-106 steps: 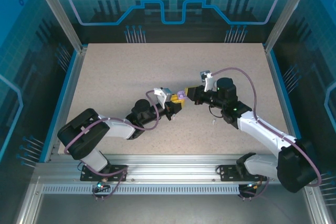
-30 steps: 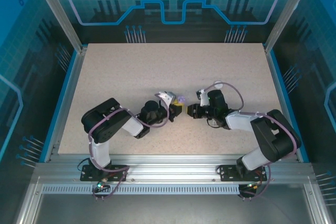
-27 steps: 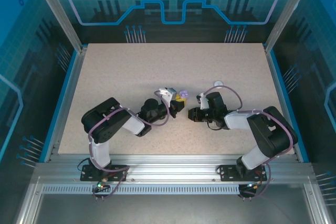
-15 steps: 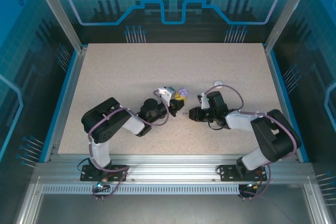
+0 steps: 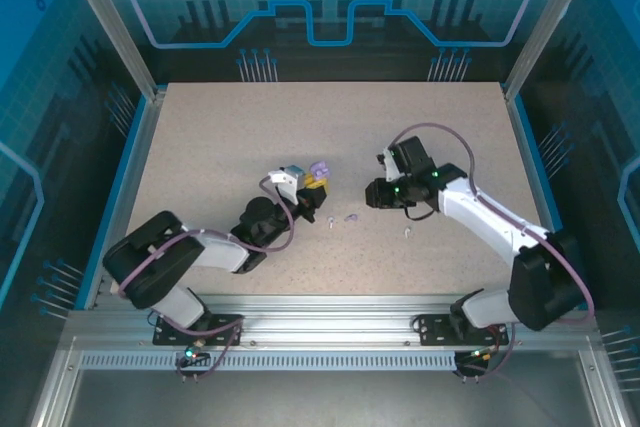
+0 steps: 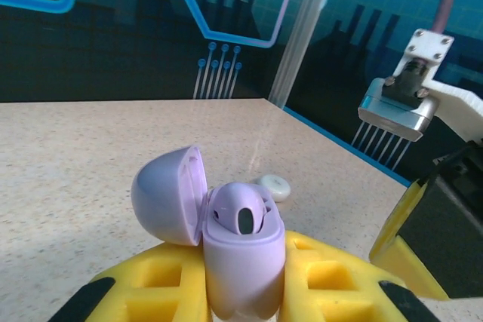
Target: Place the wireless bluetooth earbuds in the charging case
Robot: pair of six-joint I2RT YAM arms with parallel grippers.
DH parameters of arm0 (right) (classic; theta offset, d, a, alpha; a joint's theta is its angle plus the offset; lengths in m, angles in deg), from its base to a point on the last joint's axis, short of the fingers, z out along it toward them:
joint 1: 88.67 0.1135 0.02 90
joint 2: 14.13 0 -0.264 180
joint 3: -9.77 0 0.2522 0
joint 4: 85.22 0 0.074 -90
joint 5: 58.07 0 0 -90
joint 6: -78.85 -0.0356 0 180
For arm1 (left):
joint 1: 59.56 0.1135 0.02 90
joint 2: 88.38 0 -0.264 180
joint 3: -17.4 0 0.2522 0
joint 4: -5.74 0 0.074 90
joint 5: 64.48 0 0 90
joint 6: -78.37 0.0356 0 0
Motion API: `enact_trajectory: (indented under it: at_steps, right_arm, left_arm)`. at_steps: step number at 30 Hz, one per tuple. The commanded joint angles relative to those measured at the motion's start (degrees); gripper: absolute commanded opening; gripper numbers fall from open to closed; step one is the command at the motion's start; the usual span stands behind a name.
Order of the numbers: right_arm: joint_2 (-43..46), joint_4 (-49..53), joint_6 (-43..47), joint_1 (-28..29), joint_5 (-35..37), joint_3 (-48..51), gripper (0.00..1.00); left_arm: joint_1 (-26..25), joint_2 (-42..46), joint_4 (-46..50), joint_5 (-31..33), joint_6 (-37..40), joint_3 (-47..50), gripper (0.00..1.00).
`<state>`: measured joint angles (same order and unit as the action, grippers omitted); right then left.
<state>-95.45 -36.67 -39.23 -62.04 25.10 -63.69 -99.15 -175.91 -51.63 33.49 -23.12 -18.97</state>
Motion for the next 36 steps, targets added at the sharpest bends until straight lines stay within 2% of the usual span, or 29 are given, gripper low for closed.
enact_trajectory:
  at_steps: [1, 7, 11, 18, 36]
  right_arm:
    - [-5.35, 15.12, -6.4, 2.28, 2.71, -5.26, 0.34]
    - [-12.27, 17.82, -23.65, 5.89, 3.09, -10.87, 0.4]
    - [-17.52, 16.24, -31.15, 7.43, 0.77, -13.17, 0.43]
    - [-25.93, 20.63, -34.51, 8.34, 1.48, -19.51, 0.47]
    - [-36.05, 20.68, -36.04, 7.87, 2.22, -25.55, 0.46]
  left_arm:
    - [1.32, 7.4, 9.34, 5.07, 0.89, 2.22, 0.22]
    - [4.85, 19.45, 24.05, 8.03, 1.27, 4.31, 0.22]
    - [7.52, 24.86, 31.38, 8.55, 0.88, 4.91, 0.22]
    - [11.0, 29.97, 36.93, 7.62, 0.7, 5.95, 0.23]
    - [15.11, 29.44, 34.46, 3.89, -0.22, 7.7, 0.24]
